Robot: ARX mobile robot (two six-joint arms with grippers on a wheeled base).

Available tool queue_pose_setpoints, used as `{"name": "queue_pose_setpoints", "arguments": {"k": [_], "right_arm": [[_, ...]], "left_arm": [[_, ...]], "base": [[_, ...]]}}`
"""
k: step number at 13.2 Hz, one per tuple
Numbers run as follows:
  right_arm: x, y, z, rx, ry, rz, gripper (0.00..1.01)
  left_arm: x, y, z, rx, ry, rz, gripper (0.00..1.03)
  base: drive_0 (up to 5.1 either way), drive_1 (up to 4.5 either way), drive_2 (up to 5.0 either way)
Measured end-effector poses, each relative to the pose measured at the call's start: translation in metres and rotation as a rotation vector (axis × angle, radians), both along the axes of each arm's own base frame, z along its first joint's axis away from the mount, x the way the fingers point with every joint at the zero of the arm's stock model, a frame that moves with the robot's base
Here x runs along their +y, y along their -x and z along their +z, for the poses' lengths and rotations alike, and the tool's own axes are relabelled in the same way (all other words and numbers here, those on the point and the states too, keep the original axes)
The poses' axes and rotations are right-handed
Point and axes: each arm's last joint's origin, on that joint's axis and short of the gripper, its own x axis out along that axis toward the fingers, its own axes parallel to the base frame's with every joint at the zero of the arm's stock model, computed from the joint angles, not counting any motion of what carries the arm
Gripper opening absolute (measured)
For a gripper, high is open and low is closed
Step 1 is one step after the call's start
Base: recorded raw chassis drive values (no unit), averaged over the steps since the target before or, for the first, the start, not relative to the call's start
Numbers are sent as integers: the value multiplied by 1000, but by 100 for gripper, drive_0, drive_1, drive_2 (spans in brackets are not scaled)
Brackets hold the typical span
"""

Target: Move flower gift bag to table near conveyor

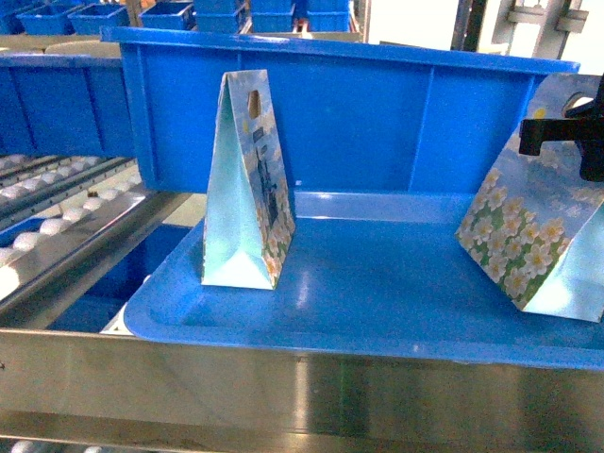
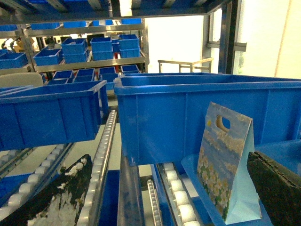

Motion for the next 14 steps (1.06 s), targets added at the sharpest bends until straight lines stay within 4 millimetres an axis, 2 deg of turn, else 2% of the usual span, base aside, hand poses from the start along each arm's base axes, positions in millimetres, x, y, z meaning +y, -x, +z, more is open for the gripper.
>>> {"name": "queue_pose_setpoints", "arguments": {"k": [3, 5, 6, 7, 10, 14], "right_arm": [[0, 2, 0, 3, -5, 11, 1], [0, 4, 1, 3, -13, 24, 2], [1, 13, 2, 6, -37, 47, 2], [12, 52, 17, -57, -89, 118, 2], [3, 81, 52, -207, -120, 103, 2], [-27, 124, 66, -349, -34, -4, 2]], "left_arm": [[0, 0, 0, 0, 0, 0, 98], [0, 0, 0, 0, 0, 0, 98], [0, 0, 0, 0, 0, 0, 98], [0, 0, 0, 0, 0, 0, 98], [0, 0, 0, 0, 0, 0, 98], [0, 0, 0, 0, 0, 0, 98]], "base": [[0, 0, 0], [0, 0, 0], [0, 0, 0], [0, 0, 0], [0, 0, 0], [0, 0, 0]]}}
